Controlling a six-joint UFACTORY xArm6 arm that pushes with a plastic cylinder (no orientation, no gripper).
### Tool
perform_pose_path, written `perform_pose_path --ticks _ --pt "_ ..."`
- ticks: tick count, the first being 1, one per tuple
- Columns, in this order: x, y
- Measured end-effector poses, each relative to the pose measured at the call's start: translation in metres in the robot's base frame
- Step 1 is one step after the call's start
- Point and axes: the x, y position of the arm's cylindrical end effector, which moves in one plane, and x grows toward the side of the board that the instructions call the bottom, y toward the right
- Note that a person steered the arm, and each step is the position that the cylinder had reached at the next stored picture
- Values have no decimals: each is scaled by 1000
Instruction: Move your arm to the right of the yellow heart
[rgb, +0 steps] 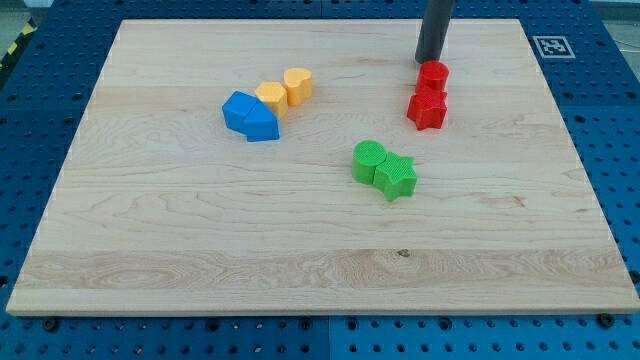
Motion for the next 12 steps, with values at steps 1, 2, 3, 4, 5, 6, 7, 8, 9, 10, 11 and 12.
perform_pose_path --ticks 1,2,3,4,5,6,7,8,9,10,11,12 --pt "8 9" --pt "23 9" --pt "29 9" --pt "29 5" --pt "29 0" --pt "29 -1" --pt "29 -18" --pt "28 -59" --pt "28 -82" --pt "28 -84" --pt "41 -93" --pt "44 -97"
